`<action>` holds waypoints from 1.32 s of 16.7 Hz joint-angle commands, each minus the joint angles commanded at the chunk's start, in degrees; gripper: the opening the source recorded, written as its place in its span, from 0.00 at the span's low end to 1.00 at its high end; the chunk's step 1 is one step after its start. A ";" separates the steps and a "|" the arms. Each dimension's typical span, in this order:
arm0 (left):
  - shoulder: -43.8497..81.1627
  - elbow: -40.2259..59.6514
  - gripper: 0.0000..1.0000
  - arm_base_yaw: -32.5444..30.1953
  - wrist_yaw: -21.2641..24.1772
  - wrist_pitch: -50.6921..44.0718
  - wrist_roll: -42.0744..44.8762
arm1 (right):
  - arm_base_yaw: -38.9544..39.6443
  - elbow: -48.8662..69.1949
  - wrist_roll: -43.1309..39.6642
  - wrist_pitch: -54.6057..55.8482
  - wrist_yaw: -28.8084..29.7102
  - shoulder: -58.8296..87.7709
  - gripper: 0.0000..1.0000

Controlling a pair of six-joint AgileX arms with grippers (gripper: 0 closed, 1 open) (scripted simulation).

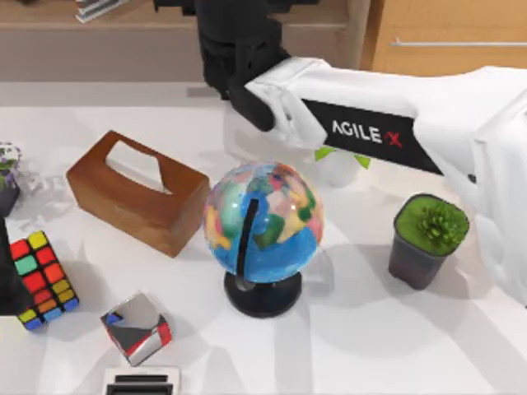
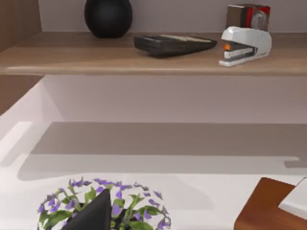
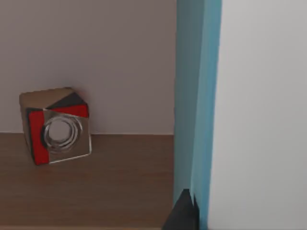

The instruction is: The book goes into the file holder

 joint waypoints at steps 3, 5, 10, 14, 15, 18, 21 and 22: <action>0.00 0.00 1.00 0.00 0.00 0.00 0.00 | 0.00 0.00 0.00 0.00 0.00 0.00 0.00; 0.00 0.00 1.00 0.00 0.00 0.00 0.00 | 0.00 0.00 0.00 0.00 0.00 0.00 0.00; 0.00 0.00 1.00 0.00 0.00 0.00 0.00 | 0.22 0.75 0.08 -1.14 -0.03 -0.49 0.00; 0.00 0.00 1.00 0.00 0.00 0.00 0.00 | 0.22 1.83 0.09 -2.76 -0.04 -1.03 0.00; 0.00 0.00 1.00 0.00 0.00 0.00 0.00 | 0.22 1.83 0.09 -2.76 -0.04 -1.03 0.00; 0.00 0.00 1.00 0.00 0.00 0.00 0.00 | 0.23 1.61 0.18 -2.64 -0.06 -0.72 0.00; 0.00 0.00 1.00 0.00 0.00 0.00 0.00 | 0.24 -0.35 1.19 -3.31 -1.68 -3.28 0.00; 0.00 0.00 1.00 0.00 0.00 0.00 0.00 | 0.30 -1.87 1.88 -3.86 -2.86 -4.96 0.00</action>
